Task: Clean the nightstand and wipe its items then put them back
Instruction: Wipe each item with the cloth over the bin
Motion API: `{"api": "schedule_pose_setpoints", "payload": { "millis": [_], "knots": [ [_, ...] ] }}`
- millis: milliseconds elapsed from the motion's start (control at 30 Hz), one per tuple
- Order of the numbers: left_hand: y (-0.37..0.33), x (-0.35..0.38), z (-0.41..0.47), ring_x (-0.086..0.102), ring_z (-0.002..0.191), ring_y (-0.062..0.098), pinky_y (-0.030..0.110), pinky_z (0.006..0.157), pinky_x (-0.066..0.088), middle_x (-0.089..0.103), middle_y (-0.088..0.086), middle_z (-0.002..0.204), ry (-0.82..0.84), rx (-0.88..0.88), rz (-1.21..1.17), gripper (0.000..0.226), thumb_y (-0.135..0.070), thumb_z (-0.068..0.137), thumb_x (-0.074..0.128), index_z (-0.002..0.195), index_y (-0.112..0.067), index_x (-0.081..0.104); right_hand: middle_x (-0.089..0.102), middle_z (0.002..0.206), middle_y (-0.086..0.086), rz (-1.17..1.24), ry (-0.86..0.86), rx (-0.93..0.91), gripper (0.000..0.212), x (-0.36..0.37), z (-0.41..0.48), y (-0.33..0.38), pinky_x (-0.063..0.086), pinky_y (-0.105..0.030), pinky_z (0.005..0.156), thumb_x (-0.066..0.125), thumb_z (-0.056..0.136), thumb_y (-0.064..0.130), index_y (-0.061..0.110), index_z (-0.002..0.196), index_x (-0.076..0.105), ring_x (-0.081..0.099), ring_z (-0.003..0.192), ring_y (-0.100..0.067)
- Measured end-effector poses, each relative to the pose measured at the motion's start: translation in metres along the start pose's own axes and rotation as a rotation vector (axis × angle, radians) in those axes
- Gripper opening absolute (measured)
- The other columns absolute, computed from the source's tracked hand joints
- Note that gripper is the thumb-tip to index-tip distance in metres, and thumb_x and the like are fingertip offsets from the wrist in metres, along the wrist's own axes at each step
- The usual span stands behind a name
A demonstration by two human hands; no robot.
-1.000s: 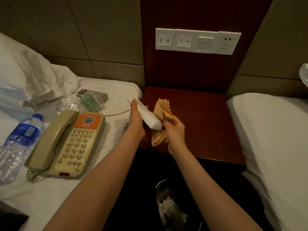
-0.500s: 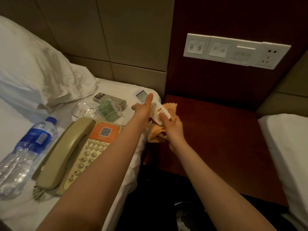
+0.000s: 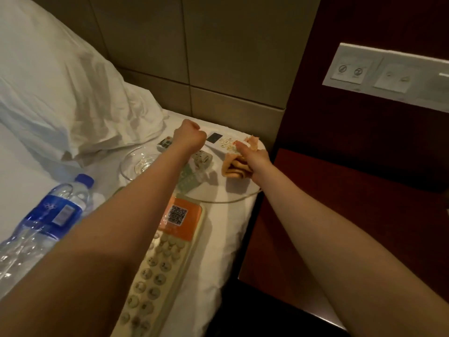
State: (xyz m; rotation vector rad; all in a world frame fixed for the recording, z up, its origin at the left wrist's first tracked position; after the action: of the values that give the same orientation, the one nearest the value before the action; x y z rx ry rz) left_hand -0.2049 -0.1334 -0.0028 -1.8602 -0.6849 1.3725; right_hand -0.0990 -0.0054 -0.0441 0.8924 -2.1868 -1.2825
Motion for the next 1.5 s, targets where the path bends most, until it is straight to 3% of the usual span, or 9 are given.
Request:
{"api": "schedule_pose_setpoints", "payload": {
  "millis": [267, 400, 500, 600, 700, 867, 1100, 1333, 1500],
  "knots": [
    [0.004, 0.012, 0.035, 0.042, 0.127, 0.032, 0.040, 0.095, 0.040, 0.040, 0.014, 0.141, -0.013, -0.115, 0.771, 0.061, -0.043, 0.094, 0.040, 0.143, -0.010, 0.025, 0.065, 0.104, -0.005, -0.181, -0.031, -0.038, 0.056, 0.017, 0.038, 0.007, 0.053, -0.033, 0.088, 0.073, 0.081, 0.022, 0.013, 0.133, 0.053, 0.062, 0.090, -0.023],
    [0.002, 0.021, 0.028, 0.040, 0.123, 0.034, 0.037, 0.059, 0.042, 0.036, 0.018, 0.135, -0.023, -0.152, 1.048, 0.061, -0.037, 0.091, 0.047, 0.140, -0.009, 0.025, 0.066, 0.084, -0.008, -0.233, -0.067, -0.039, 0.025, 0.008, 0.042, 0.014, 0.054, -0.017, 0.056, 0.067, 0.085, 0.021, 0.009, 0.107, 0.062, 0.064, 0.063, -0.017],
    [0.004, 0.036, 0.033, 0.028, 0.128, 0.045, 0.041, 0.080, 0.046, 0.025, 0.016, 0.140, 0.024, -0.108, 1.107, 0.054, -0.027, 0.094, 0.043, 0.142, -0.010, 0.026, 0.060, 0.072, -0.003, -0.243, -0.066, -0.067, 0.026, -0.002, 0.036, 0.018, 0.040, -0.014, 0.034, 0.062, 0.089, 0.029, 0.005, 0.079, 0.059, 0.052, 0.042, -0.011],
    [0.009, 0.041, 0.035, 0.017, 0.134, 0.046, 0.044, 0.099, 0.040, 0.014, 0.022, 0.145, 0.007, -0.175, 0.912, 0.063, -0.012, 0.087, 0.046, 0.142, -0.006, 0.018, 0.058, 0.069, -0.004, -0.291, -0.143, -0.147, 0.033, -0.013, 0.033, 0.029, 0.041, -0.021, 0.039, 0.058, 0.091, 0.033, 0.009, 0.070, 0.056, 0.053, 0.052, -0.014],
    [0.005, 0.041, 0.033, 0.020, 0.135, 0.039, 0.037, 0.098, 0.041, 0.015, 0.028, 0.144, -0.094, -0.199, 0.690, 0.072, -0.010, 0.079, 0.055, 0.140, -0.008, 0.016, 0.056, 0.077, -0.006, -0.231, -0.132, -0.109, 0.015, -0.018, 0.027, 0.034, 0.039, -0.016, 0.030, 0.067, 0.086, 0.015, 0.008, 0.088, 0.055, 0.055, 0.052, -0.015],
    [-0.003, 0.042, 0.023, 0.036, 0.124, 0.040, 0.038, 0.099, 0.040, 0.012, 0.026, 0.145, -0.111, -0.257, 0.332, 0.068, -0.017, 0.088, 0.047, 0.144, -0.017, 0.007, 0.063, 0.112, -0.009, -0.351, -0.167, -0.199, 0.024, -0.015, 0.020, 0.033, 0.048, -0.029, 0.076, 0.059, 0.090, 0.016, 0.010, 0.114, 0.059, 0.060, 0.100, -0.024],
    [-0.027, 0.045, -0.014, 0.041, 0.123, 0.039, 0.047, 0.102, 0.042, 0.029, 0.020, 0.141, -0.109, -0.212, -0.250, 0.066, -0.028, 0.090, 0.051, 0.141, -0.024, 0.010, 0.064, 0.099, -0.005, -0.312, -0.174, -0.258, 0.016, -0.038, -0.005, 0.029, 0.043, -0.027, 0.070, 0.062, 0.086, 0.016, 0.011, 0.101, 0.063, 0.060, 0.097, -0.022],
    [-0.051, 0.068, -0.091, 0.042, 0.123, 0.038, 0.043, 0.099, 0.044, 0.031, 0.019, 0.142, 0.094, -0.076, -0.273, 0.067, -0.032, 0.091, 0.051, 0.143, -0.019, 0.011, 0.064, 0.090, -0.003, -0.371, -0.146, -0.361, 0.011, -0.071, -0.064, 0.015, 0.042, -0.023, 0.059, 0.062, 0.085, 0.017, 0.012, 0.094, 0.065, 0.058, 0.083, -0.015],
    [-0.055, 0.081, -0.155, 0.044, 0.123, 0.034, 0.035, 0.094, 0.043, 0.033, 0.018, 0.143, 0.218, 0.005, -0.258, 0.063, -0.033, 0.094, 0.045, 0.144, -0.016, 0.010, 0.066, 0.092, -0.004, -0.229, -0.197, -0.305, 0.004, -0.102, -0.105, -0.005, 0.051, -0.033, 0.074, 0.058, 0.088, 0.019, 0.018, 0.087, 0.062, 0.062, 0.084, -0.017]
  ]
}}
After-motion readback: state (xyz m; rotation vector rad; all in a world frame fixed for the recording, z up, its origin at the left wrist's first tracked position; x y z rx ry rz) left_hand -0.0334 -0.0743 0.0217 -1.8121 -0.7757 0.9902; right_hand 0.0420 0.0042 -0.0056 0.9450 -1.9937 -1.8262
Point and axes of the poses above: each hand's wrist, its own z-axis towards the middle knuckle, its own x-axis out of the palm, y = z × x, the point moved 5 cm from there along z, towards the middle knuckle
